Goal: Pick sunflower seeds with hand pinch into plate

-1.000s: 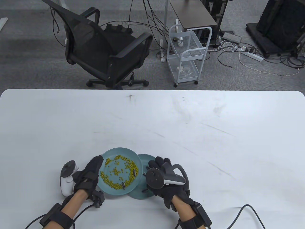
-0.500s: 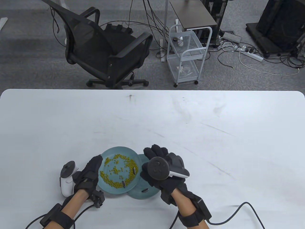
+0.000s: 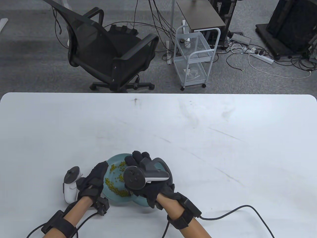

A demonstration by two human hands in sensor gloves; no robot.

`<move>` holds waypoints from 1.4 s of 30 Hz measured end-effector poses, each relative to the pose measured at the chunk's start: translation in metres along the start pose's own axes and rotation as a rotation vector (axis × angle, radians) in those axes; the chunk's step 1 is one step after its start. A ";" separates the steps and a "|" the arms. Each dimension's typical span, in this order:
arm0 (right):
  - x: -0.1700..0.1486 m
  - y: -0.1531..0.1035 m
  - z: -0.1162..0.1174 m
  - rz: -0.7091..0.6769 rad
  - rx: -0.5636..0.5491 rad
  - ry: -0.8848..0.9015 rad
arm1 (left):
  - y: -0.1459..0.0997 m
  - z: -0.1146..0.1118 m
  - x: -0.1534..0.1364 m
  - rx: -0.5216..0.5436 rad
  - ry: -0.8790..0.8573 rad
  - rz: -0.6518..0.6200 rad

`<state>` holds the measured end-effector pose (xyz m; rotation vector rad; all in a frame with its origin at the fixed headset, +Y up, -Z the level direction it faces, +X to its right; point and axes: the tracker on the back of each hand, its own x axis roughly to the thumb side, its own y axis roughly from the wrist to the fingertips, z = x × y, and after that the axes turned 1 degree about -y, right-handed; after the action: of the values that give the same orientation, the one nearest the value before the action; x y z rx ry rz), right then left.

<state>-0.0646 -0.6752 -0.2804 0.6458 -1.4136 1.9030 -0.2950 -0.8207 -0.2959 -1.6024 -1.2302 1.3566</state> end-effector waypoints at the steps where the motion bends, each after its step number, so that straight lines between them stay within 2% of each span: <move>1: -0.002 0.001 0.002 0.001 0.011 0.010 | 0.000 0.000 0.000 0.001 0.002 -0.003; 11: 0.006 0.013 0.022 0.013 0.073 -0.019 | -0.001 -0.001 0.000 0.007 0.006 -0.002; 16: 0.017 0.019 0.038 0.046 0.107 -0.116 | -0.002 -0.002 -0.001 0.048 0.029 0.010; 22: 0.023 0.019 0.040 0.038 0.037 -0.211 | -0.003 -0.003 -0.001 0.047 0.034 0.005; 42: 0.027 0.019 0.045 0.036 0.004 -0.274 | -0.002 -0.003 -0.002 0.047 0.036 0.015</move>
<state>-0.0965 -0.7154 -0.2593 0.9174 -1.5984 1.9000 -0.2928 -0.8216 -0.2934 -1.5999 -1.1589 1.3498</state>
